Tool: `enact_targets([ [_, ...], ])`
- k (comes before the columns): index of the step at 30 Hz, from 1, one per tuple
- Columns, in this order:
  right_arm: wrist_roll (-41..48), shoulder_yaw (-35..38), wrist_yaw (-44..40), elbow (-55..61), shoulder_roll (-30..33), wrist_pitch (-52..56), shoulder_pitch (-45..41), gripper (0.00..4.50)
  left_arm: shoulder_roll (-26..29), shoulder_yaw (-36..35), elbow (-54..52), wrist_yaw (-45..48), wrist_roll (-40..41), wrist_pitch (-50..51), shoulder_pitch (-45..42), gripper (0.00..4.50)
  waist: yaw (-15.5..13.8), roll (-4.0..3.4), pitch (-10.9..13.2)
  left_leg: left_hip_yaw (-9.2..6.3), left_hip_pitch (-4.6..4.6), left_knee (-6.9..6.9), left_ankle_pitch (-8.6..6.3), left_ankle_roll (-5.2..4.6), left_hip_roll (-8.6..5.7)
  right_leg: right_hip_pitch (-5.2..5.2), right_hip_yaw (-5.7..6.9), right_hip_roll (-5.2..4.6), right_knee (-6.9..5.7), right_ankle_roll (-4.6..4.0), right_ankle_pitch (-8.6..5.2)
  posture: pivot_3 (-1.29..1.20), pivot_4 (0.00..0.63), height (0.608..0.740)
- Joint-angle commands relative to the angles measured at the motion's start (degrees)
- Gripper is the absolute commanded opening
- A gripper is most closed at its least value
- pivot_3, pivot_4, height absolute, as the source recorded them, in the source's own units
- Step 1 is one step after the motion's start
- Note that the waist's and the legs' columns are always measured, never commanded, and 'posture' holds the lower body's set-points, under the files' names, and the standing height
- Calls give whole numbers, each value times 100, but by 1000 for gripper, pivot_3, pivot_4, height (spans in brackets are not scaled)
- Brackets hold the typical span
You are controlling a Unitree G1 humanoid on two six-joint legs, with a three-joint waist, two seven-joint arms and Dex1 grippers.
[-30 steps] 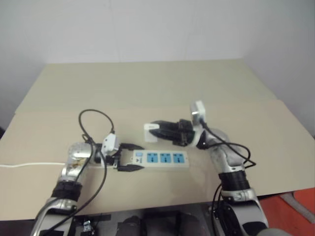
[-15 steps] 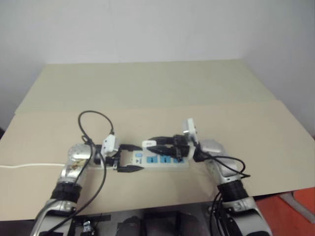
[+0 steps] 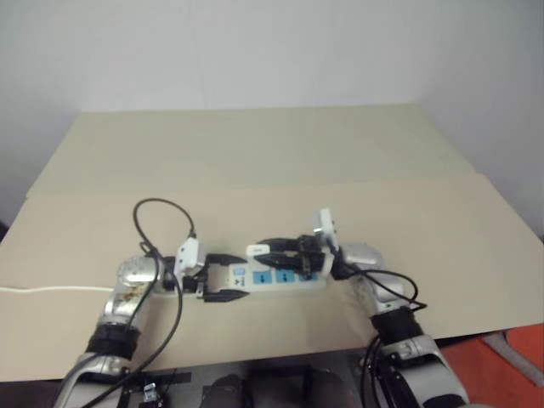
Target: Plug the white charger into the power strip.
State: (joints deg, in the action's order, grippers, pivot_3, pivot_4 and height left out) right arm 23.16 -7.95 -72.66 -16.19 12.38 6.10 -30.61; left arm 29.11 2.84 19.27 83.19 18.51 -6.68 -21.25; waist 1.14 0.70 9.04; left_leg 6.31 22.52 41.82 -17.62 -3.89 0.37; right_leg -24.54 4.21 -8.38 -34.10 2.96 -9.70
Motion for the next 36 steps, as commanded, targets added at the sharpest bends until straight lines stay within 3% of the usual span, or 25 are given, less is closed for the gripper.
enact_targets([
  [1,21,54,-163,-45,83,-188,-46,1157,20,16,-151,-170,3,60,90,3229,0,0,0,0,-7,-2,0,0,5,6,0,0,1,0,0,0,150,740],
  [18,-106,-84,-847,-743,233,-925,-8,1157,-5,13,-181,-327,11,60,199,3229,-25,-1,0,-5,-23,-6,-1,0,13,20,-4,-1,2,-3,-1,0,150,740],
  [36,-726,-516,-1545,-2247,148,-1783,-1092,1157,70,34,-395,-368,77,135,309,3229,13,-6,-4,-2,-35,-9,-2,0,23,26,-6,-1,0,-6,-2,0,150,740],
])
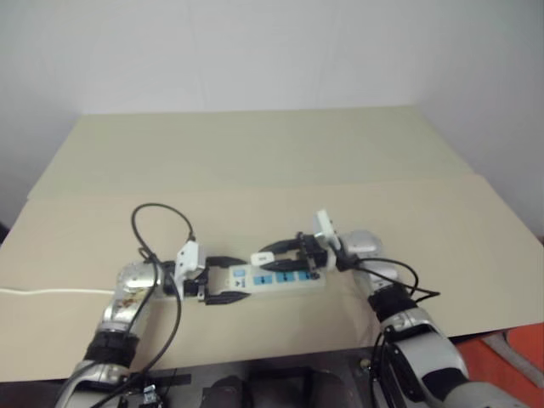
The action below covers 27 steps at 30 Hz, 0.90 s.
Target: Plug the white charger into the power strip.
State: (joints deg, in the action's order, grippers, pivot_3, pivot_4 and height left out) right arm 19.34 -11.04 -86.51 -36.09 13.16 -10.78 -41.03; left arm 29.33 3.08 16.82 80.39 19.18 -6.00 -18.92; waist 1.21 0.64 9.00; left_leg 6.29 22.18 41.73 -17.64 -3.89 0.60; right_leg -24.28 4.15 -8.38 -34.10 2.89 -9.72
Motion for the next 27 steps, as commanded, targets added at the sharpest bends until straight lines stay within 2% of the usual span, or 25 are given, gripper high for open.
enact_targets([
  [1,-401,-207,-141,-329,98,-105,-62,1157,53,10,-163,-104,12,72,90,3229,11,-1,-1,0,-1,0,0,0,0,0,-1,0,0,0,0,0,150,740],
  [10,-676,-283,243,-192,191,57,76,1157,63,45,-267,-154,46,120,150,3229,17,-25,-27,7,-20,-4,-2,3,9,7,-6,-1,0,-5,1,0,150,740],
  [18,-626,-280,215,-96,231,49,71,1157,67,59,-222,-119,37,128,93,3229,15,-30,-31,9,-21,-5,-3,5,10,5,-8,-1,1,-9,1,0,150,740],
  [25,-392,-96,139,224,219,135,89,3436,85,56,-210,-130,45,109,124,3229,-7,-33,-31,11,-8,-13,-3,5,10,-6,-7,-1,1,-10,1,0,150,740],
  [27,-330,-52,137,367,241,229,106,4225,85,56,-213,-137,48,115,129,3229,-9,-33,-30,11,-6,-15,-3,4,10,-8,-7,-1,2,-11,1,0,150,740],
])
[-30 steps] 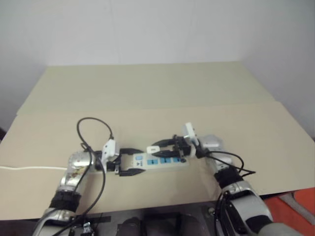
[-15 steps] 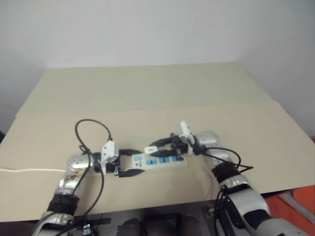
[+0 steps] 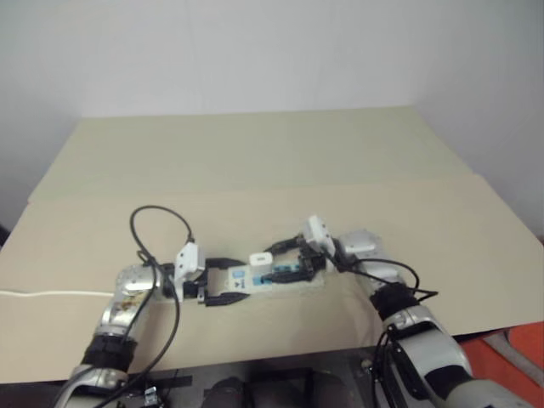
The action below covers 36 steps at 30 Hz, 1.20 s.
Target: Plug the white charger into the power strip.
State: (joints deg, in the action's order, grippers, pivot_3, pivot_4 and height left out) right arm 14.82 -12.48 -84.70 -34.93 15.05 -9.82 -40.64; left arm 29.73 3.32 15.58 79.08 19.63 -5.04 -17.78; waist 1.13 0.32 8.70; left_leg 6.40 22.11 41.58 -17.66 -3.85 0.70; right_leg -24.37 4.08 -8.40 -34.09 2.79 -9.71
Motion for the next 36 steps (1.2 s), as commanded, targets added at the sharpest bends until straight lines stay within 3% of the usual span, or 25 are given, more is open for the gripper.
enact_targets([
  [1,150,103,-74,330,78,190,76,4489,43,33,-86,-11,0,17,15,3229,-1,0,0,0,1,0,0,0,0,-1,0,0,1,0,0,0,150,740],
  [6,301,199,-185,730,220,372,152,4489,28,43,-53,-13,-7,5,-11,3229,-6,-1,1,0,8,0,0,0,0,-8,0,0,1,0,0,0,150,740],
  [8,307,353,131,804,155,122,177,4489,24,48,-35,-15,-12,4,-32,3229,-8,-1,1,0,9,-1,0,0,0,-10,0,0,1,0,0,0,150,740],
  [11,419,434,-7,1159,484,518,127,4489,18,53,-5,-40,-40,-10,-65,3229,-18,-1,2,0,12,-1,0,0,0,-12,1,0,2,0,0,0,150,740],
  [18,357,868,-118,1725,1928,810,277,4489,38,60,153,-338,-348,-325,-168,3229,-45,0,5,-1,21,0,0,-1,-1,-21,2,-4,10,-1,0,0,150,740],
  [22,364,1402,-25,1968,2879,622,893,4489,-3,30,171,-471,-309,-311,-206,3229,-55,3,7,-1,21,0,-4,-8,0,-20,2,-5,11,-2,-1,0,150,740],
  [27,759,2135,125,2703,3435,782,1858,4489,19,85,207,-333,-236,-348,-174,3229,-40,4,8,3,19,1,-7,-12,1,-20,0,-9,19,-2,-2,0,150,740],
  [28,809,2253,205,2869,3473,797,2066,4500,-26,62,241,-299,-186,-444,-177,3954,-44,4,8,4,17,1,-7,-13,3,-19,0,-9,20,-2,-2,0,150,740],
  [30,911,2381,337,3106,3509,876,2325,4500,-103,15,291,-219,-85,-584,-198,4487,-44,5,8,4,15,1,-10,-17,4,-18,0,-10,19,-3,-2,0,150,740],
  [36,1017,2609,770,3503,3494,1044,2815,4500,-148,-273,26,-92,338,-634,-260,4487,-65,6,9,4,19,4,-16,-21,4,-21,0,-14,23,-3,-2,0,150,740],
])
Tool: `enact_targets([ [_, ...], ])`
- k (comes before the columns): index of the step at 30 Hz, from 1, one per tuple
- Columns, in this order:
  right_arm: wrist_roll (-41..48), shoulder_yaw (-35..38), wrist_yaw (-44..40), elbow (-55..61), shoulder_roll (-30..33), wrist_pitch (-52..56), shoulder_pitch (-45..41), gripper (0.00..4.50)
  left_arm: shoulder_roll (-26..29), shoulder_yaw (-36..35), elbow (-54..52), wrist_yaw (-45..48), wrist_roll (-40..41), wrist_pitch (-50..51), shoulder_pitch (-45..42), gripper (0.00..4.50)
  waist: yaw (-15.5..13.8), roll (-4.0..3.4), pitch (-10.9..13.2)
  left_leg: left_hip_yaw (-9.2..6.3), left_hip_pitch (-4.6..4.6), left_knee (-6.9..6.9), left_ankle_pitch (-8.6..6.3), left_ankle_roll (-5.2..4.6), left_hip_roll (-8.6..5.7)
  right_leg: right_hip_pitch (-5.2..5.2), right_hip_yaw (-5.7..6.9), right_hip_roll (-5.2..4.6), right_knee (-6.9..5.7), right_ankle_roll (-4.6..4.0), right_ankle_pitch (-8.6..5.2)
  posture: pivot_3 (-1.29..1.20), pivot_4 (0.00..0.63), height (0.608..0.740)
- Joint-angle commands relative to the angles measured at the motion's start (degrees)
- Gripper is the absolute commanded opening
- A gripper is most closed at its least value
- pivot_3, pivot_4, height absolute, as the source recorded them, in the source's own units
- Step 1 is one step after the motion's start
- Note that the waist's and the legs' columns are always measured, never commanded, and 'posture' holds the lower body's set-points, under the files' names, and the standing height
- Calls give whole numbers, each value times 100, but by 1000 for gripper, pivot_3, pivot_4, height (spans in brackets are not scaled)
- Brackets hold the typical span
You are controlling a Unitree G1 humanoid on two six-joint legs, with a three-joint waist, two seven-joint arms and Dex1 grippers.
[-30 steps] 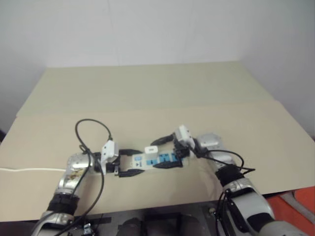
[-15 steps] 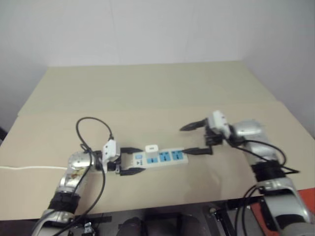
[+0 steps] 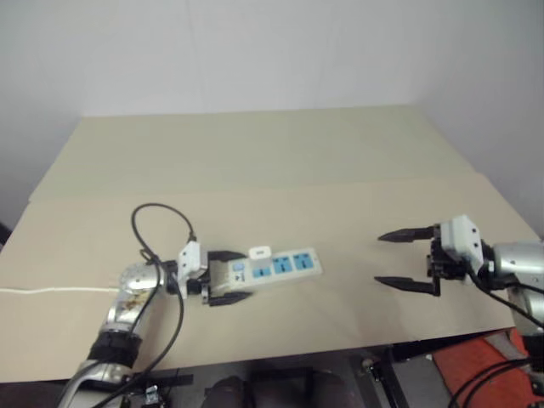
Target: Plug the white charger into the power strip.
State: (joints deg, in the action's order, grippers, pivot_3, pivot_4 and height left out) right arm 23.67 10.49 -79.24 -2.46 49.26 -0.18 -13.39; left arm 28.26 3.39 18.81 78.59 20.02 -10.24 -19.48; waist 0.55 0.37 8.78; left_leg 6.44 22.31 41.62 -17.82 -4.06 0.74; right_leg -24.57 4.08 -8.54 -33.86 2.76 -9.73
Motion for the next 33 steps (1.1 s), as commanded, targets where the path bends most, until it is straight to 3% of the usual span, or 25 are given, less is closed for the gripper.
enact_targets([
  [1,149,332,280,282,76,95,123,4500,1,-342,-366,-78,371,-73,-97,4487,-12,2,1,0,1,0,0,0,0,0,0,0,2,0,0,0,150,740],
  [8,293,738,353,405,363,278,444,4500,1258,-1164,-1654,277,1326,1066,206,4487,4,1,8,1,8,1,-1,2,3,-11,-2,3,-1,-2,-2,0,150,740],
  [11,357,882,199,279,700,462,504,4500,2048,-1262,-1497,545,801,845,505,4487,13,-5,12,2,5,0,-2,2,3,-9,-3,4,0,-2,-3,0,150,740],
  [16,260,792,-109,-56,1359,851,353,4500,2651,-1493,-809,755,437,275,705,4487,-7,-9,17,6,3,-1,-12,-4,4,-15,-3,5,-5,-8,-11,0,150,740],
  [21,99,757,-175,-359,1607,681,215,4500,2759,-1808,-760,530,412,111,943,4487,-6,-8,17,8,34,0,-11,2,4,-49,-3,4,-10,-10,-12,0,150,740],
  [33,-29,420,-31,-169,1411,842,92,4500,2734,-2193,-2348,-453,553,1208,2014,4487,4,-8,19,12,40,2,-7,9,8,-54,-4,8,-17,-10,-14,0,150,740],
])
